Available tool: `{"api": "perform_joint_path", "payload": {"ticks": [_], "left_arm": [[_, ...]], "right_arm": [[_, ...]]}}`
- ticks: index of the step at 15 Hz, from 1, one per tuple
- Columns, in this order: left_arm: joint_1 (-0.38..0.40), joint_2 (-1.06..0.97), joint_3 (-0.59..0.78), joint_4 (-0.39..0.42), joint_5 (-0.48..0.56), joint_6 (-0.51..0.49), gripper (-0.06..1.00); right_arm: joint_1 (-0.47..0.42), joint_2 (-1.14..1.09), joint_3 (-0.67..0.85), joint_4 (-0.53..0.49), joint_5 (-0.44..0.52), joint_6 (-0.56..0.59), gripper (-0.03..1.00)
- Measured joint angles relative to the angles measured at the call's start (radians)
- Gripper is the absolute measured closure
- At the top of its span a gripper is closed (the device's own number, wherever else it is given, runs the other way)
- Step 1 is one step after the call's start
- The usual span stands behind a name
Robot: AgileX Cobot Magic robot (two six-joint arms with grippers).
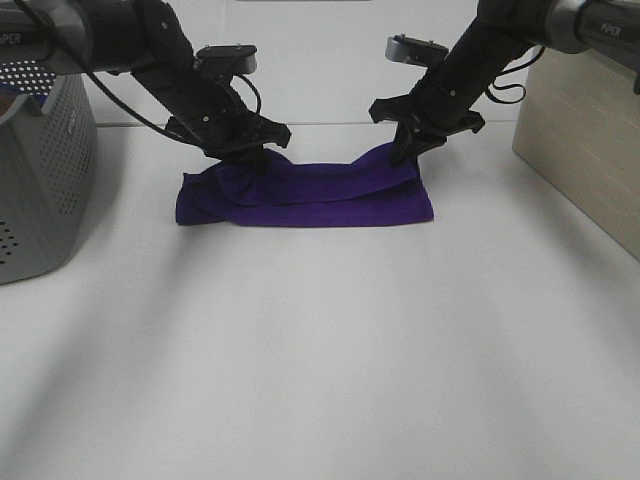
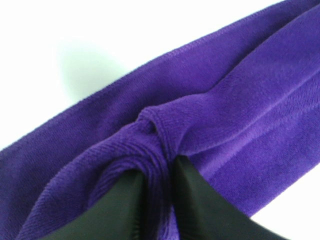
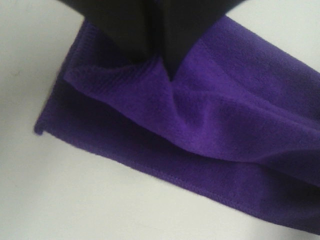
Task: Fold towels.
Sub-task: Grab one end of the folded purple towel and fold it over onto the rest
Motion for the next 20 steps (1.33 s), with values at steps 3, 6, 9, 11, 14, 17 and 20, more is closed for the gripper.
{"api": "perform_joint_path", "payload": {"ticks": [3, 6, 9, 11, 14, 17, 20], "left_arm": [[0.000, 0.008, -0.011, 0.017, 0.036, -0.015, 0.39], [0.000, -0.008, -0.030, 0.101, 0.225, -0.077, 0.23], [0.006, -0.043, -0.117, 0.254, 0.409, -0.173, 0.22], [0.063, -0.034, -0.120, 0.220, 0.452, -0.163, 0.22], [0.146, 0.002, -0.120, 0.062, 0.450, -0.070, 0.22], [0.189, 0.065, -0.120, -0.040, 0.438, -0.016, 0.22], [0.211, 0.109, -0.124, -0.082, 0.418, -0.008, 0.22]], "right_arm": [[0.000, 0.000, -0.002, -0.002, -0.008, 0.001, 0.52], [0.000, -0.012, -0.002, -0.001, 0.070, 0.001, 0.09], [0.000, -0.112, -0.002, -0.018, 0.158, 0.007, 0.05], [0.000, -0.148, -0.002, -0.023, 0.162, 0.052, 0.05], [0.000, -0.173, -0.002, -0.025, 0.166, 0.095, 0.05], [0.000, -0.209, -0.002, -0.025, 0.168, 0.121, 0.05], [0.000, -0.231, -0.002, -0.025, 0.168, 0.130, 0.05]]}}
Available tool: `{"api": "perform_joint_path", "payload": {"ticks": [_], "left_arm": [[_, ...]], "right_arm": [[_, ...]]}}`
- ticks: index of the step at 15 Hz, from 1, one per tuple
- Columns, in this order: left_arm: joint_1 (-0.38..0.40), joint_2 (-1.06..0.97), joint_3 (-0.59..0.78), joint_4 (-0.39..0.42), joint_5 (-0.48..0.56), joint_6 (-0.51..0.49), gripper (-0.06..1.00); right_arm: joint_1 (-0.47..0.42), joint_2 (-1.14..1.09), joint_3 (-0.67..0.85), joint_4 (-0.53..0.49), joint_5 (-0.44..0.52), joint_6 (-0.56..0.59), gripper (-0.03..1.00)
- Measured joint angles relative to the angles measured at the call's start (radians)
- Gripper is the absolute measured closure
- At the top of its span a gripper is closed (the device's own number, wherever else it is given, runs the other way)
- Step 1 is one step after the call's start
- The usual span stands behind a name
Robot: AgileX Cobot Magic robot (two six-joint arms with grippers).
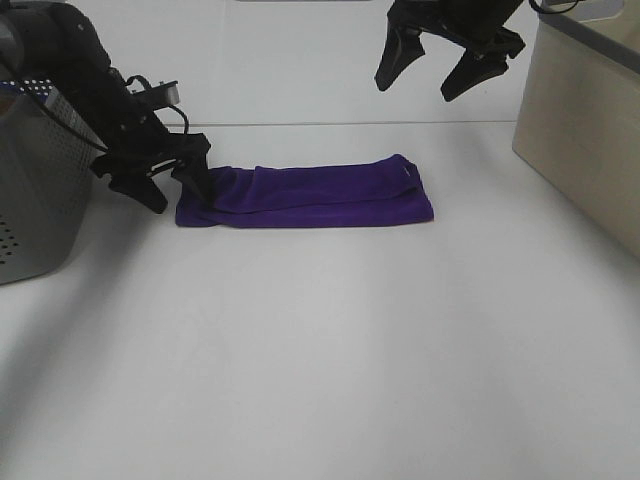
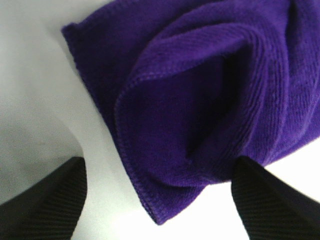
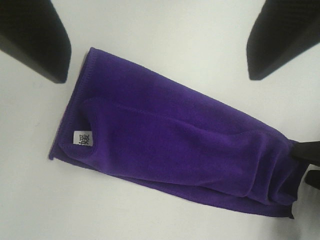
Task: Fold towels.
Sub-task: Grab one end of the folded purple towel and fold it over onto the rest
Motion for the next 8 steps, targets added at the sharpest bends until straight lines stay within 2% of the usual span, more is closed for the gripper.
{"api": "perform_joint_path", "payload": {"ticks": [4, 8], "left_arm": [[-0.004, 0.024, -0.011, -0.080, -0.015, 0.006, 0.22], [-0.062, 0.040, -0.015, -0.153, -0.038, 0.009, 0.22]], "right_arm": [[0.000, -0.005, 0.000, 0.001, 0.000, 0.000, 0.05], [0.000, -0.005, 0.000, 0.001, 0.000, 0.001, 0.05]]}}
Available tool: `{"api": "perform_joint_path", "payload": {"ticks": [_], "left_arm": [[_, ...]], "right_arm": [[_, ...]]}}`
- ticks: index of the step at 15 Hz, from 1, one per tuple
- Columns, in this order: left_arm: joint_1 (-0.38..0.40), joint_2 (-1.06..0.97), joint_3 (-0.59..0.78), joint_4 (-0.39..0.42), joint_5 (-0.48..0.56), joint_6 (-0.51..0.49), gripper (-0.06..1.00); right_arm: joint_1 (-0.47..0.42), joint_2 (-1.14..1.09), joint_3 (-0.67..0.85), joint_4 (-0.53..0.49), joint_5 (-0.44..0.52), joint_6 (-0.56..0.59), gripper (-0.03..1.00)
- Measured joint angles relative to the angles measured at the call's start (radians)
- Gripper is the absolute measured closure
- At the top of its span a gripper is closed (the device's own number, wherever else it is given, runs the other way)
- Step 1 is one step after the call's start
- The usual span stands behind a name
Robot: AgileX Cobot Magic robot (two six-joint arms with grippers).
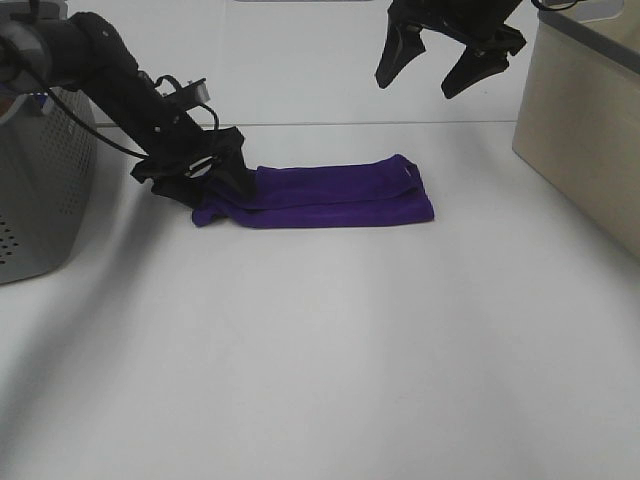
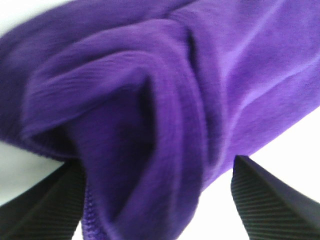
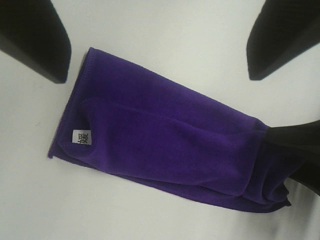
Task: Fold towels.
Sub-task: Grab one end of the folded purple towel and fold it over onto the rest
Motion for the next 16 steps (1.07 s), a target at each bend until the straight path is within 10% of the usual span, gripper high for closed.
{"api": "perform_joint_path", "payload": {"ticks": [3, 4, 5, 6, 11, 16], "left_arm": [[-0.027, 0.008, -0.001, -0.014, -0.032, 0.000, 0.32], [-0.029, 0.012, -0.001, -0.013, -0.051, -0.001, 0.44], [-0.029, 0.017, 0.000, 0.020, -0.067, -0.001, 0.81], [-0.029, 0.017, 0.000, 0.038, -0.068, 0.000, 0.89], [-0.018, -0.041, -0.050, 0.305, 0.016, 0.002, 0.90], [-0.084, -0.071, -0.166, 0.227, 0.059, 0.086, 0.90]], "right_arm": [[0.000, 0.000, 0.000, 0.000, 0.000, 0.000, 0.05], [0.000, 0.000, 0.000, 0.000, 0.000, 0.000, 0.05], [0.000, 0.000, 0.000, 0.000, 0.000, 0.000, 0.05], [0.000, 0.000, 0.000, 0.000, 0.000, 0.000, 0.05], [0.000, -0.077, 0.000, 0.000, 0.001, 0.002, 0.05], [0.000, -0.185, 0.023, 0.050, 0.003, 0.025, 0.05]]}}
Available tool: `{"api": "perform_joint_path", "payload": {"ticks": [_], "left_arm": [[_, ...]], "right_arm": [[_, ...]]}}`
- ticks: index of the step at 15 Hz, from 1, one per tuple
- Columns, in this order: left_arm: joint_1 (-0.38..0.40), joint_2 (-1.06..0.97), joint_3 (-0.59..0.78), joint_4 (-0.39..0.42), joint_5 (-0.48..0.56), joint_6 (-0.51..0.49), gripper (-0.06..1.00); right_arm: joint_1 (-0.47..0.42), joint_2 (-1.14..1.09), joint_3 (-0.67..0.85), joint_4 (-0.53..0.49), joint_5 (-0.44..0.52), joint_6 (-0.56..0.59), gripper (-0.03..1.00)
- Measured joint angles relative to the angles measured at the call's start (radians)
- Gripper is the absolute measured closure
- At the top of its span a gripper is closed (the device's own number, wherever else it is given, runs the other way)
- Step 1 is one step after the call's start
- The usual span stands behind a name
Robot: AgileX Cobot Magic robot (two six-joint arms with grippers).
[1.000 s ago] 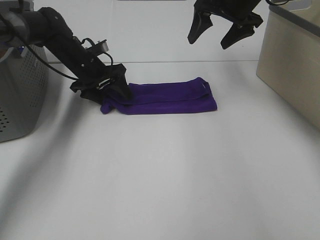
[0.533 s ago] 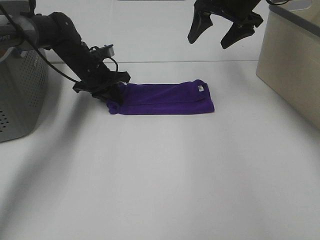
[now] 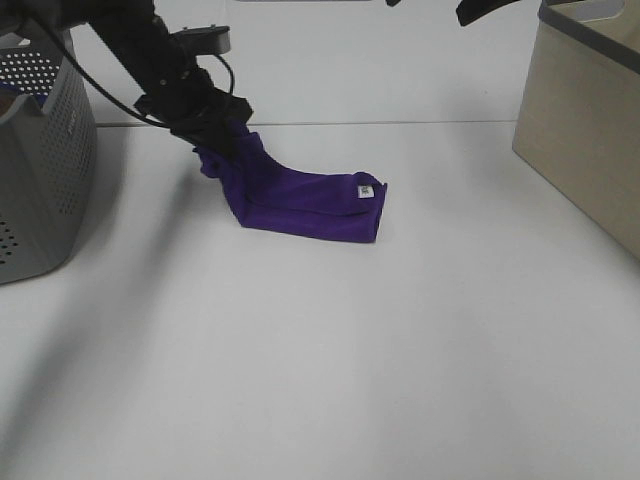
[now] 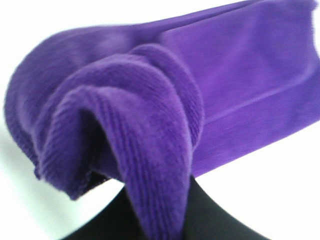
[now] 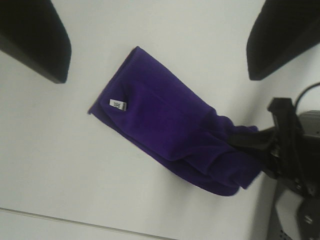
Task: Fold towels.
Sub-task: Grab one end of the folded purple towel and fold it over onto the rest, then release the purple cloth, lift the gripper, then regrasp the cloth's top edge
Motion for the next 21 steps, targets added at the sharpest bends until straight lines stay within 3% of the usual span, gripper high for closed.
{"api": "perform_joint_path", "payload": {"ticks": [6, 7, 9, 10, 11, 14, 18, 21], "left_arm": [[-0.160, 0.027, -0.005, -0.017, -0.062, -0.007, 0.88], [-0.175, 0.032, -0.005, -0.027, -0.091, -0.015, 0.80], [-0.200, 0.032, -0.005, -0.130, -0.156, -0.019, 0.44], [-0.213, 0.032, -0.005, -0.197, -0.172, -0.010, 0.31], [-0.222, 0.032, -0.005, -0.248, -0.173, -0.001, 0.26], [-0.225, 0.027, -0.005, -0.297, -0.164, 0.036, 0.22], [-0.181, -0.025, -0.005, -0.246, -0.158, 0.039, 0.22], [-0.159, -0.020, -0.010, -0.180, -0.146, -0.060, 0.22]], "right_arm": [[0.000, -0.064, 0.003, 0.039, 0.000, 0.000, 0.05], [0.000, -0.068, 0.005, 0.039, 0.000, 0.000, 0.05], [0.000, -0.081, 0.009, 0.045, 0.001, 0.000, 0.05], [0.000, -0.095, 0.011, 0.046, 0.001, 0.000, 0.05], [0.000, -0.115, 0.011, 0.047, 0.001, 0.000, 0.05], [0.000, -0.177, 0.011, 0.055, 0.001, -0.003, 0.05], [0.000, -0.203, 0.019, 0.055, 0.001, -0.019, 0.05], [0.000, -0.210, 0.081, 0.050, 0.001, -0.037, 0.05]]}}
